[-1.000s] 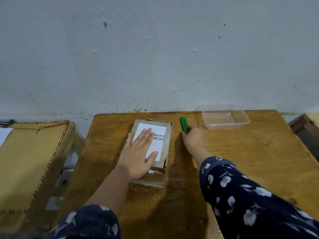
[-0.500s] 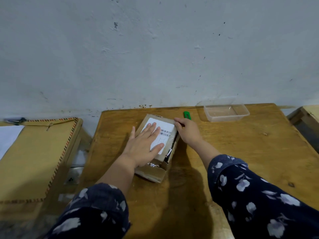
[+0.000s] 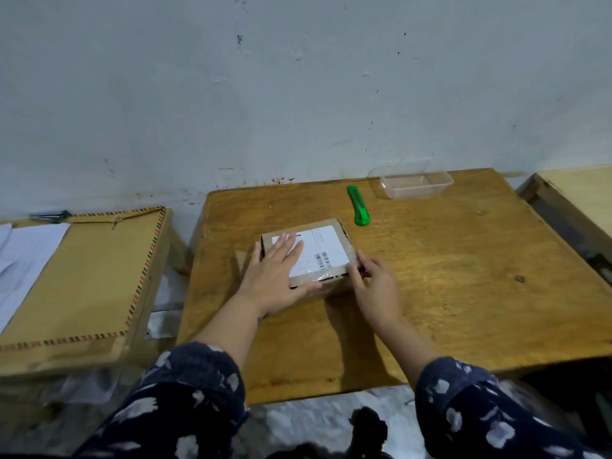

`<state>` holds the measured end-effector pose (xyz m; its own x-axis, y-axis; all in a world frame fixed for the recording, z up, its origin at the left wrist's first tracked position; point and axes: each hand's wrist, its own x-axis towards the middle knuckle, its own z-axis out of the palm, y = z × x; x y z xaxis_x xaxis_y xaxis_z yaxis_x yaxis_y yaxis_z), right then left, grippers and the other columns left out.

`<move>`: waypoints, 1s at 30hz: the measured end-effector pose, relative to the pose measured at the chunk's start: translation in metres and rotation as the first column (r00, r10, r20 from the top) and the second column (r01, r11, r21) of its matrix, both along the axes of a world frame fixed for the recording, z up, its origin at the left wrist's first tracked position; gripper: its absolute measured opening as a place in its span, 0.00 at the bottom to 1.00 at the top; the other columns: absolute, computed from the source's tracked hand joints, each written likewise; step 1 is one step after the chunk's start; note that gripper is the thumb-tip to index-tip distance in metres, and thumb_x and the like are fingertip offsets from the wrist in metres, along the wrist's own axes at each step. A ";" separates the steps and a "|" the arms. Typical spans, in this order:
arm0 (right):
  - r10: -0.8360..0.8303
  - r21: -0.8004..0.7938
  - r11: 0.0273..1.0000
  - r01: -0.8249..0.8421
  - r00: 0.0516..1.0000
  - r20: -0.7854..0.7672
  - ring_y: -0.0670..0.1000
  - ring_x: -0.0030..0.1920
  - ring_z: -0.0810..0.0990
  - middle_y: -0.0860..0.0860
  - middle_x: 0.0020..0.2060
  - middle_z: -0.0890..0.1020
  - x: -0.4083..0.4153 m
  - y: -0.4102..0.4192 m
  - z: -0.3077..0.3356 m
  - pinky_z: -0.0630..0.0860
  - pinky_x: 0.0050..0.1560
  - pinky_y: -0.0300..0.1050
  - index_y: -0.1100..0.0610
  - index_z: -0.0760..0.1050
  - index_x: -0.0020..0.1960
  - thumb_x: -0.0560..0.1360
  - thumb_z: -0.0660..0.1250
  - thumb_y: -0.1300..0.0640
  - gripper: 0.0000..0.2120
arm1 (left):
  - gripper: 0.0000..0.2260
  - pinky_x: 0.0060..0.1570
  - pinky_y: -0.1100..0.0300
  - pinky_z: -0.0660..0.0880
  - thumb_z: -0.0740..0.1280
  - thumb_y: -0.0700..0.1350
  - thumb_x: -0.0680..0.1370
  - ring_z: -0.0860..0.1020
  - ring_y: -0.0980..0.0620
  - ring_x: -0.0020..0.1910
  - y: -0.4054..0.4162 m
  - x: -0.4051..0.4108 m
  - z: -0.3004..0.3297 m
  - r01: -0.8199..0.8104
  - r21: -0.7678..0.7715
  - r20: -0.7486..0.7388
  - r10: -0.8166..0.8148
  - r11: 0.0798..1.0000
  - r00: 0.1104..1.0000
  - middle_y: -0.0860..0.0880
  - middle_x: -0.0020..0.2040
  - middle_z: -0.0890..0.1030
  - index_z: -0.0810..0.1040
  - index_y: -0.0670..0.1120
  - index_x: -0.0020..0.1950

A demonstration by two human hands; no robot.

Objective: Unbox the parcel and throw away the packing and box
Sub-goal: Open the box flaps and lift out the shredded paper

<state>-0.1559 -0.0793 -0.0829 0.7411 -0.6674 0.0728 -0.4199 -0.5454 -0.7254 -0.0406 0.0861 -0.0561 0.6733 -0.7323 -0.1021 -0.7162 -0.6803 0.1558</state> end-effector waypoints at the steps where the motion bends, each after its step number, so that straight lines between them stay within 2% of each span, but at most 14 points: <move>1: 0.022 -0.015 1.000 -0.022 1.000 -0.002 0.50 0.58 0.76 0.49 0.60 0.76 -0.005 0.004 -0.001 0.77 0.58 0.51 0.52 0.68 0.70 0.77 0.61 0.44 0.25 | 0.41 0.75 0.45 0.36 0.51 0.71 0.75 0.39 0.55 0.78 0.007 -0.002 -0.001 -0.005 -0.027 -0.003 0.005 1.000 1.000 0.53 0.80 0.43 0.45 0.50 0.80; 4: 0.079 -0.025 0.997 -0.079 0.997 -0.011 0.50 0.62 0.72 0.49 0.62 0.73 -0.013 0.009 0.001 0.73 0.63 0.50 0.51 0.65 0.72 0.75 0.64 0.44 0.28 | 0.38 0.74 0.50 0.37 0.54 0.68 0.76 0.41 0.56 0.78 0.025 -0.004 -0.002 -0.008 -0.117 0.000 0.009 0.993 1.000 0.53 0.80 0.47 0.49 0.49 0.79; 7: 0.055 -0.005 0.998 -0.055 0.998 0.011 0.50 0.64 0.70 0.49 0.63 0.73 -0.012 0.010 0.009 0.72 0.64 0.49 0.50 0.66 0.72 0.75 0.65 0.47 0.27 | 0.36 0.74 0.54 0.40 0.55 0.66 0.76 0.48 0.56 0.78 0.038 -0.007 -0.005 -0.023 -0.243 -0.003 0.023 0.970 1.000 0.52 0.79 0.54 0.56 0.48 0.78; 10: 0.015 -0.004 1.000 -0.015 0.999 0.051 0.49 0.65 0.70 0.49 0.64 0.74 -0.006 0.010 0.020 0.71 0.62 0.47 0.51 0.69 0.70 0.75 0.66 0.47 0.25 | 0.29 0.76 0.50 0.52 0.58 0.59 0.78 0.55 0.55 0.77 0.046 -0.011 -0.004 -0.125 -0.418 -0.094 0.094 0.900 0.991 0.52 0.77 0.60 0.61 0.49 0.77; 12: 0.006 0.016 1.000 -0.008 0.995 0.104 0.50 0.66 0.70 0.50 0.64 0.75 0.002 0.010 0.028 0.70 0.63 0.47 0.52 0.70 0.69 0.75 0.66 0.47 0.24 | 0.25 0.72 0.55 0.61 0.61 0.54 0.80 0.62 0.54 0.74 0.045 -0.012 0.002 -0.234 -0.516 -0.188 0.157 0.824 0.970 0.53 0.75 0.64 0.62 0.50 0.76; 14: -0.007 0.058 0.998 -0.003 0.986 0.167 0.51 0.66 0.70 0.51 0.64 0.75 0.014 0.009 0.038 0.69 0.65 0.47 0.53 0.70 0.70 0.75 0.65 0.48 0.24 | 0.25 0.62 0.62 0.68 0.61 0.51 0.80 0.71 0.54 0.67 0.039 -0.011 0.009 -0.295 -0.600 -0.235 0.188 0.744 0.954 0.50 0.72 0.71 0.61 0.50 0.77; 17: -0.014 0.088 0.996 -0.010 0.965 0.261 0.51 0.64 0.73 0.51 0.62 0.77 0.038 0.004 0.053 0.72 0.65 0.54 0.52 0.67 0.71 0.76 0.66 0.51 0.24 | 0.29 0.56 0.60 0.75 0.61 0.53 0.80 0.79 0.50 0.57 0.025 0.002 0.021 -0.358 -0.673 -0.263 0.242 0.647 0.934 0.49 0.71 0.72 0.56 0.50 0.78; 20: 0.010 0.102 0.994 -0.042 0.955 0.295 0.50 0.63 0.74 0.49 0.62 0.77 0.069 -0.006 0.065 0.74 0.64 0.54 0.50 0.65 0.72 0.76 0.65 0.59 0.25 | 0.31 0.50 0.67 0.73 0.63 0.53 0.80 0.77 0.60 0.52 0.008 0.019 0.032 -0.393 -0.680 -0.278 0.279 0.619 0.919 0.50 0.73 0.69 0.52 0.50 0.78; 22: 0.031 0.079 0.995 -0.056 0.956 0.293 0.51 0.63 0.74 0.51 0.64 0.76 0.091 -0.016 0.069 0.73 0.64 0.53 0.51 0.65 0.72 0.77 0.63 0.61 0.24 | 0.32 0.50 0.66 0.70 0.64 0.50 0.80 0.77 0.56 0.58 -0.004 0.034 0.035 -0.412 -0.650 -0.267 0.316 0.638 0.910 0.48 0.73 0.69 0.50 0.51 0.79; 23: 0.037 0.060 0.997 -0.056 0.959 0.282 0.51 0.63 0.74 0.52 0.64 0.76 0.102 -0.021 0.070 0.73 0.65 0.52 0.52 0.65 0.72 0.78 0.61 0.62 0.24 | 0.33 0.48 0.66 0.70 0.64 0.49 0.80 0.78 0.53 0.57 -0.010 0.041 0.036 -0.429 -0.629 -0.262 0.342 0.649 0.902 0.47 0.72 0.70 0.48 0.51 0.79; 25: 0.040 0.019 0.999 -0.046 0.970 0.240 0.52 0.62 0.76 0.52 0.64 0.76 0.121 -0.032 0.068 0.72 0.63 0.46 0.53 0.67 0.72 0.79 0.60 0.61 0.22 | 0.34 0.41 0.67 0.71 0.63 0.47 0.80 0.76 0.55 0.48 -0.022 0.059 0.034 -0.454 -0.577 -0.238 0.392 0.679 0.889 0.45 0.68 0.74 0.44 0.52 0.79; 27: 0.042 -0.013 0.999 -0.040 0.979 0.201 0.52 0.62 0.76 0.52 0.64 0.77 0.141 -0.041 0.062 0.70 0.59 0.41 0.54 0.69 0.70 0.79 0.59 0.59 0.20 | 0.35 0.35 0.67 0.69 0.63 0.47 0.81 0.73 0.59 0.43 -0.029 0.078 0.029 -0.476 -0.520 -0.217 0.429 0.710 0.877 0.45 0.67 0.74 0.42 0.53 0.79; 30: 0.076 -0.067 0.995 -0.068 0.988 0.131 0.54 0.62 0.76 0.53 0.64 0.77 0.167 -0.052 0.053 0.72 0.58 0.45 0.55 0.69 0.70 0.80 0.58 0.56 0.19 | 0.35 0.31 0.68 0.68 0.63 0.44 0.81 0.72 0.60 0.39 -0.037 0.104 0.022 -0.502 -0.441 -0.216 0.454 0.744 0.864 0.47 0.69 0.72 0.43 0.54 0.79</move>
<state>0.0107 -0.1316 -0.0303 0.7682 -0.6035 0.2135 -0.2800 -0.6167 -0.7357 0.0633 0.0495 -0.0340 0.9532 -0.2891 0.0880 -0.2837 -0.7556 0.5905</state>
